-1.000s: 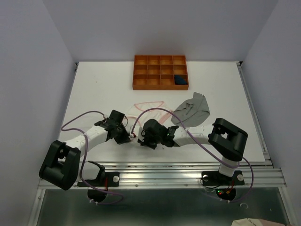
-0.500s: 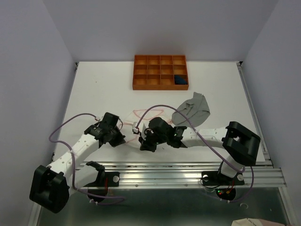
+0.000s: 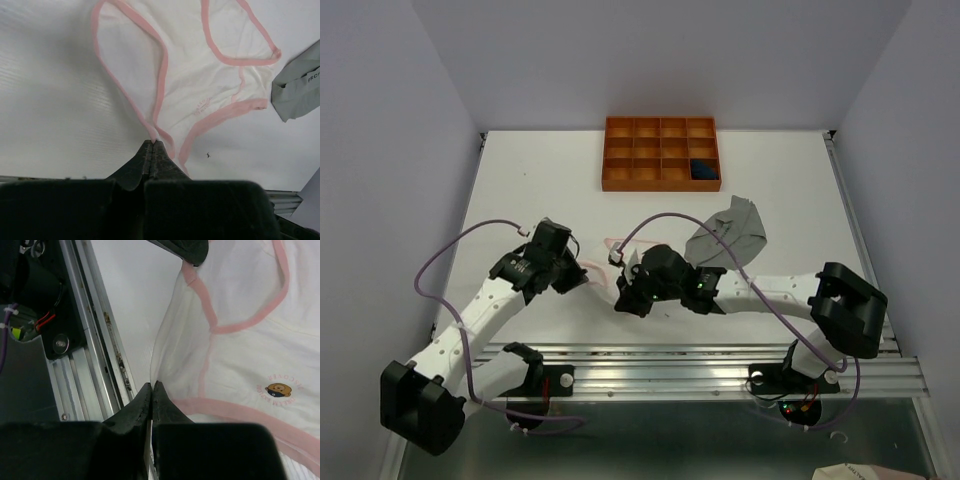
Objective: Roll the underwear
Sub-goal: Fold the underwear
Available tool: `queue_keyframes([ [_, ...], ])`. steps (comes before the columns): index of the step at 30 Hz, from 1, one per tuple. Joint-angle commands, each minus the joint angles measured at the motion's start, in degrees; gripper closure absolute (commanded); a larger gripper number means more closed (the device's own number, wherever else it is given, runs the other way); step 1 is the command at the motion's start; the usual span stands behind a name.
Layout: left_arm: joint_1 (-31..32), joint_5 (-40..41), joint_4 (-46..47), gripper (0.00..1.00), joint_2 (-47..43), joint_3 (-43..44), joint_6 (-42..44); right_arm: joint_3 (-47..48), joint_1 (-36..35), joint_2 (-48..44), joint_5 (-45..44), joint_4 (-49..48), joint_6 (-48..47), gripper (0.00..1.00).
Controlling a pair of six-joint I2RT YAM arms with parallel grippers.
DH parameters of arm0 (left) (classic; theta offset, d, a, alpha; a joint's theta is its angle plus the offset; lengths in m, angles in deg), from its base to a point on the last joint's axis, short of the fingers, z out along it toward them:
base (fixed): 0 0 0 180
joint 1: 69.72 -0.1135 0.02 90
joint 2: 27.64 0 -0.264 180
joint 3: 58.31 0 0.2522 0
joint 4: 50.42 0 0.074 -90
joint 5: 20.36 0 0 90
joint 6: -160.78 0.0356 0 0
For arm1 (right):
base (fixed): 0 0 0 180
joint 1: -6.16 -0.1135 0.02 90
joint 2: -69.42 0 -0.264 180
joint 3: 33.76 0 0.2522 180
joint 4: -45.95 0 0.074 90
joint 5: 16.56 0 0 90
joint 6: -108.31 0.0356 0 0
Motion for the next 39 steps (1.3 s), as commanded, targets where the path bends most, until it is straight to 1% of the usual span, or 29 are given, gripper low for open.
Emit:
queue_keyframes([
  [1, 1.3, 2.2, 3.9, 1.0, 2.4, 5.0, 2.4, -1.1, -0.5, -1.4, -6.7, -3.0, 5.6, 0.99],
  [5, 3.5, 3.9, 7.0, 1.0, 5.2, 9.1, 3.8, -2.3, -0.5, -2.9, -11.5, -4.4, 9.1, 0.99],
  [6, 4.3, 3.9, 7.8, 1.0, 5.9, 9.6, 4.3, -2.7, -0.5, -3.3, -13.6, -4.7, 9.7, 0.99],
  [10, 5.3, 3.7, 10.5, 1.0, 10.3, 12.8, 6.2, -3.5, -0.5, -5.1, -17.6, -4.7, 11.8, 0.99],
  [19, 6.7, 4.4, 14.3, 1.0, 16.8, 17.7, 9.3, -5.5, 4.9, -6.2, -17.2, -4.7, 17.4, 0.99],
  [29, 8.8, 3.1, 18.4, 1.0, 26.2, 23.9, 12.4, -7.0, 10.1, -7.9, -16.5, -4.5, 17.3, 0.99],
  [35, 10.3, 1.3, 19.2, 1.0, 32.3, 28.2, 14.5, -8.1, 10.6, -8.5, -16.1, -3.9, 18.2, 0.99],
  [39, 11.1, 1.1, 19.1, 1.0, 35.6, 30.6, 14.9, -9.1, 12.4, -9.1, -16.9, -3.7, 19.0, 0.99],
])
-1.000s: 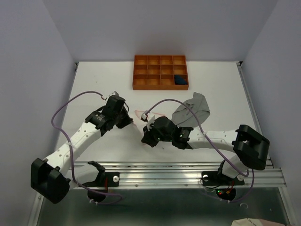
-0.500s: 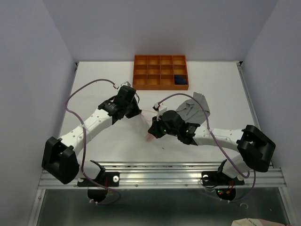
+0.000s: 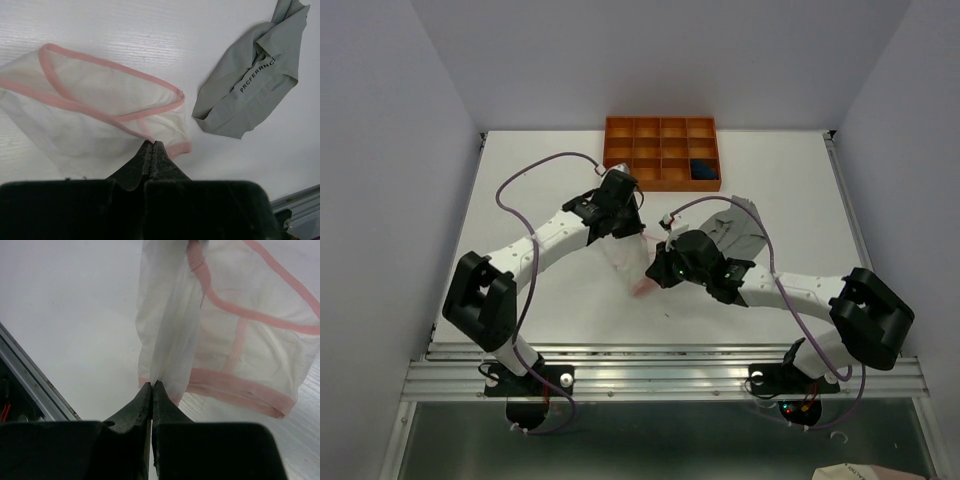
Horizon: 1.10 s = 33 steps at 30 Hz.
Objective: Roll the underwear
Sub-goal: Fold the underwear
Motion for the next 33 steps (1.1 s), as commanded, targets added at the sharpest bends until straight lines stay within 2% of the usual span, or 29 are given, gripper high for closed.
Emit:
queue_keyframes([
  [1, 0.9, 0.0, 2.0, 1.0, 1.9, 4.6, 2.1, -1.4, 1.5, -2.2, -0.8, -0.8, 1.6, 0.99],
  [13, 1.7, -0.6, 2.4, 1.0, 8.6, 9.4, 3.0, -1.5, 7.6, -1.0, 0.7, -0.3, 0.8, 0.99],
  [24, 2.4, -3.4, 2.5, 1.0, 14.5, 13.2, 4.3, -1.6, 9.3, 0.7, 2.7, 1.3, 3.1, 0.99],
  [33, 3.0, -4.1, 2.5, 1.0, 18.7, 15.1, 4.5, -2.2, 11.0, 2.9, 0.4, 1.8, 5.0, 0.99],
])
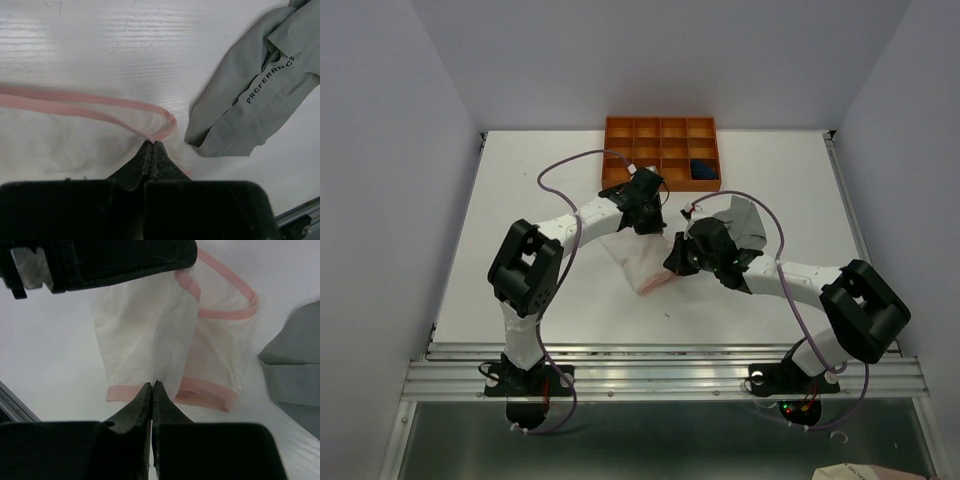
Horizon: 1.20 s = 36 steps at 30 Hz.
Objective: Roll the underwear
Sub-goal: Fold the underwear
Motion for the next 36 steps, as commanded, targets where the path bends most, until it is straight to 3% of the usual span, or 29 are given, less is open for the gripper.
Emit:
queue_keyframes([
  [1, 0.4, 0.1, 0.5, 1.0, 0.6, 3.1, 1.0, -0.8, 1.4, 1.1, -1.6, -0.2, 1.5, 0.99],
  [14, 0.5, -1.3, -1.5, 1.0, 6.8, 6.9, 0.5, 0.1, 2.4, 4.4, -6.8, 1.8, 3.7, 0.9],
  [16, 0.5, -1.8, -1.7, 0.99, 7.1, 7.3, 0.6, 0.1, 2.4, 4.1, -8.4, 3.3, 4.8, 0.84],
  [17, 0.5, -2.0, -2.1, 0.91, 7.5, 7.7, 0.7, 0.1, 2.4, 3.7, -10.8, 4.1, 5.9, 0.76],
  [25, 0.7, -1.3, -2.4, 0.5, 4.0, 7.3, 1.4, 2.5, 2.4, 0.3, -19.4, 12.2, 7.2, 0.61],
  [27, 0.8, -0.7, -2.4, 0.45, 1.8, 7.0, 1.6, 3.6, 2.4, -0.5, -19.6, 13.1, 6.8, 0.58],
  [33, 0.8, 4.8, -2.9, 0.42, -5.9, 2.2, 0.9, 5.0, 2.4, -5.2, -15.8, 13.6, 3.2, 0.5],
  [36, 0.6, 8.4, -3.7, 0.42, -10.2, -1.5, -0.6, 4.6, 2.4, -7.9, -13.4, 12.6, 2.5, 0.53],
])
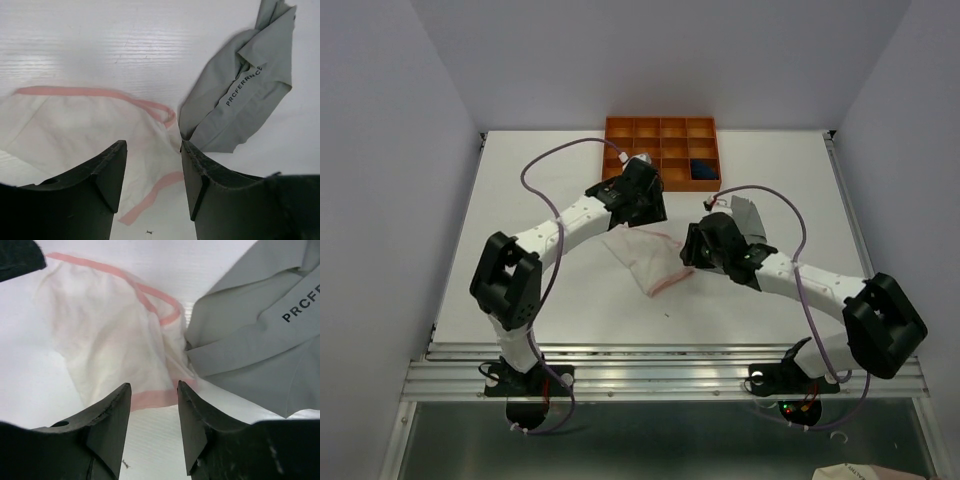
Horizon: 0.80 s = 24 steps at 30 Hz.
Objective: Roll the underwear
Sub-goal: Fold the underwear
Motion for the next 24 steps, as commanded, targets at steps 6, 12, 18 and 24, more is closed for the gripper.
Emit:
queue_keyframes([
  [6, -3.3, 7.0, 0.4, 0.72, -12.4, -11.8, -3.4, 1.8, -1.5, -4.0, 19.9, -8.7, -8.0, 0.75],
  [12, -8.2, 3.6, 4.5, 0.84, -10.7, -17.3, -3.9, 4.9, -8.9, 2.9, 20.7, -8.6, -11.0, 0.77],
  [18, -10.3, 2.1, 9.5, 0.92, -5.3, -18.2, -4.4, 9.3, -12.8, 11.2, 19.6, -7.4, -13.6, 0.8],
  [24, -11.0, 1.4, 11.3, 0.96, -0.2, -16.7, -4.4, 10.0, -12.8, 16.1, 15.7, -6.2, -12.9, 0.82],
])
